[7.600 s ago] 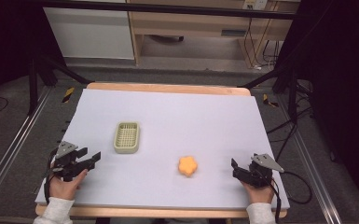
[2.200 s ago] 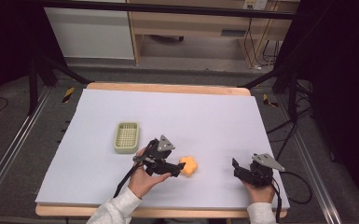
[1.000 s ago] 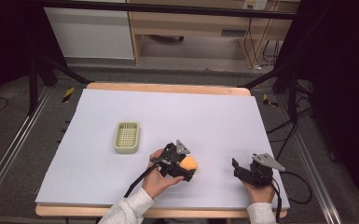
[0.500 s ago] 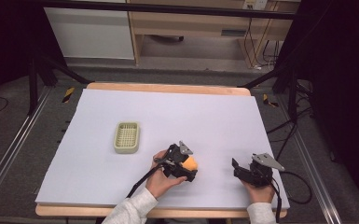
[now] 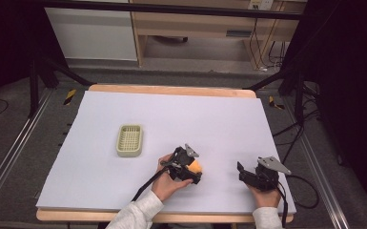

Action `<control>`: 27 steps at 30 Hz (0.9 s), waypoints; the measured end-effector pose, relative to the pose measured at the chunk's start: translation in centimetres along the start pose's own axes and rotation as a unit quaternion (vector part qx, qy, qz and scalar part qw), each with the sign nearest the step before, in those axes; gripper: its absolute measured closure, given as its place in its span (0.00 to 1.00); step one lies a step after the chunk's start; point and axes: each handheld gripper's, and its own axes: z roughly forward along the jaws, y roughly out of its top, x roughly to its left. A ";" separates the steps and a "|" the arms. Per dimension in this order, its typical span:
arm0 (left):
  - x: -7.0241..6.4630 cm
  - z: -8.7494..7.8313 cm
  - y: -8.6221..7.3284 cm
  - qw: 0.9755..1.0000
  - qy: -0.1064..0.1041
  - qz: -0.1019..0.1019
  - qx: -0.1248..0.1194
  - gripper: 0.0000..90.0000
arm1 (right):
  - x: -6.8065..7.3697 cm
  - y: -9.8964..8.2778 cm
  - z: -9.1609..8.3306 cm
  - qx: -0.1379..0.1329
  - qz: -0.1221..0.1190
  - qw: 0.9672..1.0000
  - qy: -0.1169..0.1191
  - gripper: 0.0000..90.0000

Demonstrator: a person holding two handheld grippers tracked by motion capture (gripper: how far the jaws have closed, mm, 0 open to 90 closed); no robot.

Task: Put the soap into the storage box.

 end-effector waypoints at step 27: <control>-0.5 0.8 -0.2 1.000 0.013 -0.017 0.002 0.29 | 0.0 0.0 0.0 -0.001 0.001 1.000 0.001 0.19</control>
